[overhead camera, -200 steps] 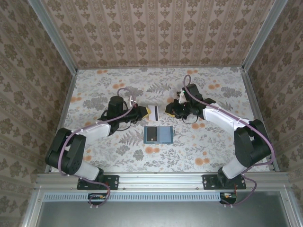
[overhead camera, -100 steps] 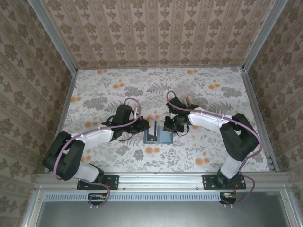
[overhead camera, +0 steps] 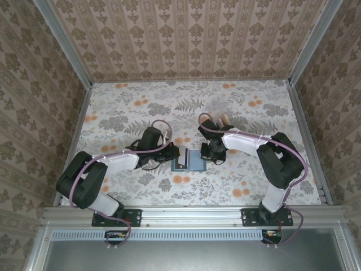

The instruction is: Put the credit cards into the card holder

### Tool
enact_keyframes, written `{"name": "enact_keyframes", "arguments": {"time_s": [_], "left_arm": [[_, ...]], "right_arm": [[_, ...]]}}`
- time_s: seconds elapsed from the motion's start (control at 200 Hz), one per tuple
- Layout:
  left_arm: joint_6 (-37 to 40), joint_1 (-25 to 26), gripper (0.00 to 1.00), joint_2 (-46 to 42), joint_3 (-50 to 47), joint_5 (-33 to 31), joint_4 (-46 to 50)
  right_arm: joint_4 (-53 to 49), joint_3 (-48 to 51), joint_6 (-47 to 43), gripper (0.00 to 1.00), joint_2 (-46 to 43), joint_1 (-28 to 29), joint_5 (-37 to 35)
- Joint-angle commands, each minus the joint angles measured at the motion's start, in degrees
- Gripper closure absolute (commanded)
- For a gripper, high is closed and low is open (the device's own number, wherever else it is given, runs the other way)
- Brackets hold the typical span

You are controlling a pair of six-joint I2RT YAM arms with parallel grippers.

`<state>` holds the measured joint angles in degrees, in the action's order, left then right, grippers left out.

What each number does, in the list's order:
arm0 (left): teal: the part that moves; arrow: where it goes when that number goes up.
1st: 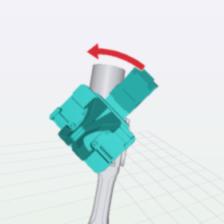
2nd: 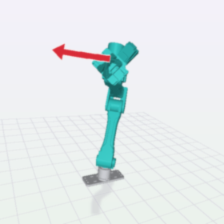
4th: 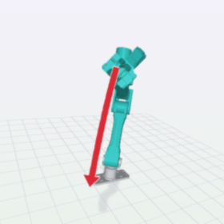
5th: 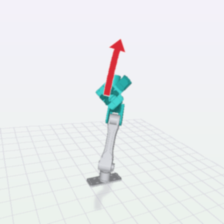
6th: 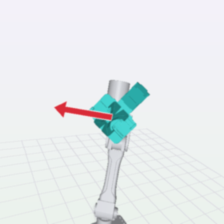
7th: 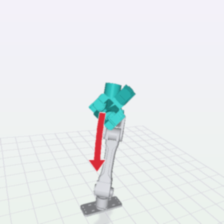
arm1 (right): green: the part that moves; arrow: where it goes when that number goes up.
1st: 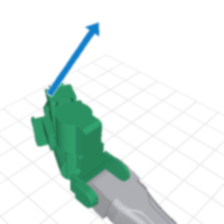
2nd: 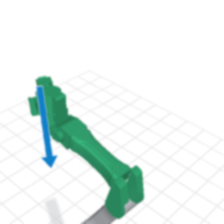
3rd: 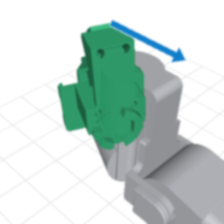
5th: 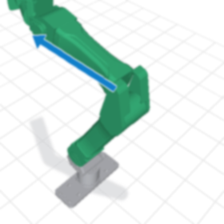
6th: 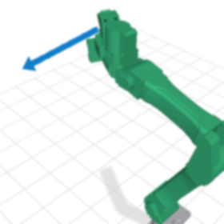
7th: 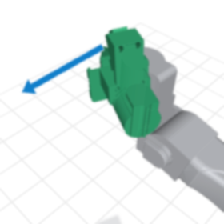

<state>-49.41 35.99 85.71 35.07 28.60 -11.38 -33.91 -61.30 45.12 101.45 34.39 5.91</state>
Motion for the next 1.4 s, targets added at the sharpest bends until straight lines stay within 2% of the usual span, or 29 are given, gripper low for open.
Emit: {"name": "enact_keyframes", "arguments": {"time_s": [0.0,0.615,0.92,1.395], "left_arm": [[0.6,0.4,1.00,1.1,-1.4,-0.9,-2.6],[-1.5,2.9,1.00,6.8,-3.1,-1.5,-9.7],[1.2,3.6,1.00,7.1,-2.5,-0.7,-6.5],[5.4,3.6,1.00,5.3,-0.6,-2.6,0.8]], "right_arm": [[-0.9,0.3,-0.4,0.90,1.6,-0.2,-1.3],[2.6,2.9,1.1,0.91,3.1,-0.1,1.0],[2.8,2.7,1.2,0.92,4.1,-0.1,1.6],[2.8,1.8,0.8,0.92,4.6,-0.1,1.8]]}}
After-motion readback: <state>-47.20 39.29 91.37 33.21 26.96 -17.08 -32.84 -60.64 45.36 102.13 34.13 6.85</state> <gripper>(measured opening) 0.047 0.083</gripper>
